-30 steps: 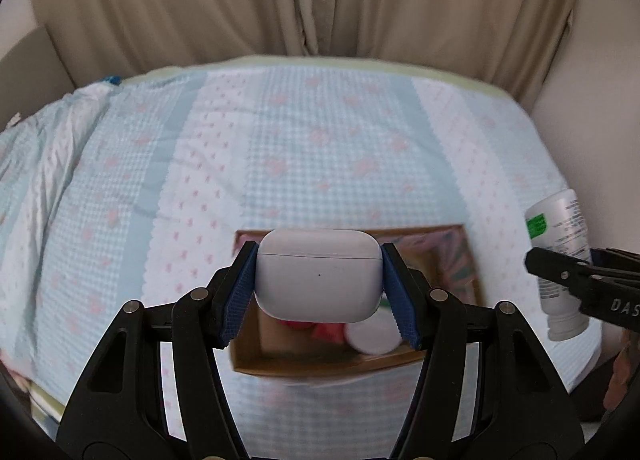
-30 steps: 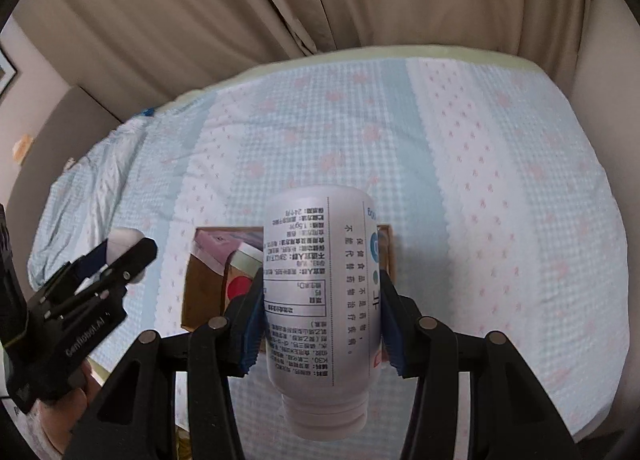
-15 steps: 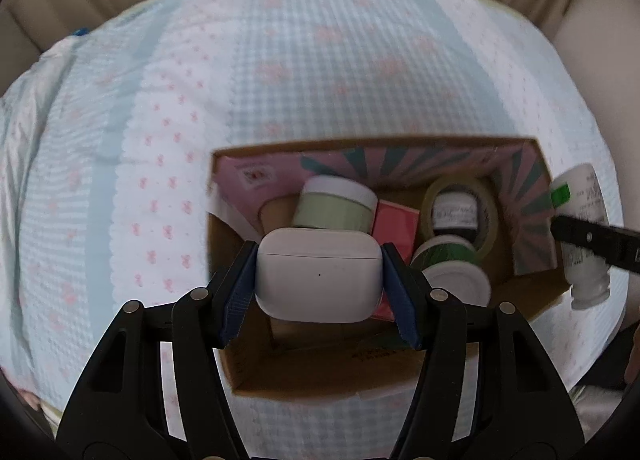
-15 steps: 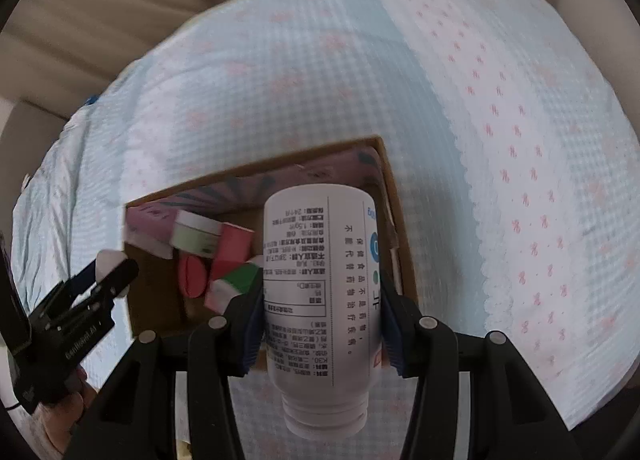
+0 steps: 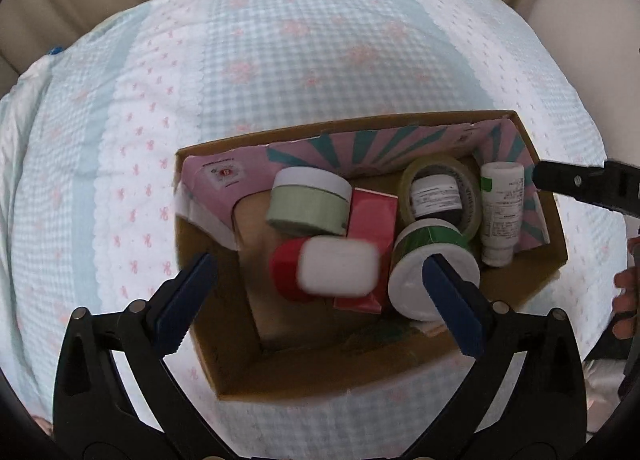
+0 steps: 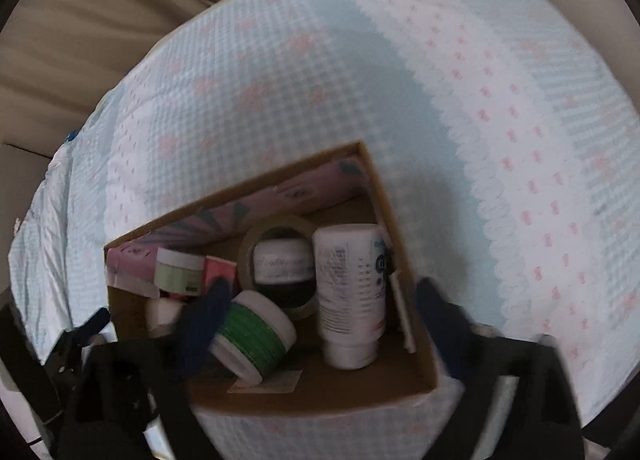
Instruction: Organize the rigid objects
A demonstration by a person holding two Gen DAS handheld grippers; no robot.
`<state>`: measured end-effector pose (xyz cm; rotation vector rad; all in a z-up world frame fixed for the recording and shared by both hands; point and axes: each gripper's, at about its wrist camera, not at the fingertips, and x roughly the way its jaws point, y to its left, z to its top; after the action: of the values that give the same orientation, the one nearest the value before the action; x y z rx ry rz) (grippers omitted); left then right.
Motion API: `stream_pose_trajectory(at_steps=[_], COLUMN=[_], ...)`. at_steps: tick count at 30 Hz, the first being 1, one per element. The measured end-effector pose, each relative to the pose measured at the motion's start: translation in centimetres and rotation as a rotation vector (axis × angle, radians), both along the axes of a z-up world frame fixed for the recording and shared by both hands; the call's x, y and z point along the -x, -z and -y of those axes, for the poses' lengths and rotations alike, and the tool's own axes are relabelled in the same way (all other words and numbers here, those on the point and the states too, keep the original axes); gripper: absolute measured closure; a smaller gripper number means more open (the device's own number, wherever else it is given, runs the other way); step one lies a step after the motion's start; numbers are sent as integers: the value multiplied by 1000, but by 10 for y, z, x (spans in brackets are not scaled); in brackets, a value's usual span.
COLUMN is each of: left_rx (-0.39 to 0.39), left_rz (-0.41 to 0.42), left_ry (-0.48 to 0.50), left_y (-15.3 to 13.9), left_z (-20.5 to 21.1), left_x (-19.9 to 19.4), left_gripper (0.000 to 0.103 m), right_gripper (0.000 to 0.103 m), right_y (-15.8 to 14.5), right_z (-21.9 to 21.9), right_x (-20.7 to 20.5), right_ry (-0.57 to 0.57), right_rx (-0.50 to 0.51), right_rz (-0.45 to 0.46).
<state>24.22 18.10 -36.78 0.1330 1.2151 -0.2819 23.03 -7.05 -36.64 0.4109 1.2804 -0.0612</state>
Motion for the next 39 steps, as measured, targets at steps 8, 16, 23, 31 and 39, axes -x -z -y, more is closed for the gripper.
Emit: stream_pose_trajectory(at_steps=[8,16,23,31,39], left_rx=[15,18,24,27,101], left_rz=[24,77,137,316,544], left_ry=[-20,-44,-106,-149,-199], left_y=[-17,-49,-99,-205,-317], left_z=[-12,-15,-7,20,46], left_x=[18,35,57,97,150], left_gripper=[0,0,0,0,0], right_gripper=[4,4,4,4,4], right_y=[-11,-40,-75,-157,-261], right_z=[-6,-9,-5,18,57], right_x=[20,38,56,89,138], right_ry=[-27,-23,-55,-136,-149], right_rx=[15,10,15,89,246], right_rz=[-2,58,105,241,421])
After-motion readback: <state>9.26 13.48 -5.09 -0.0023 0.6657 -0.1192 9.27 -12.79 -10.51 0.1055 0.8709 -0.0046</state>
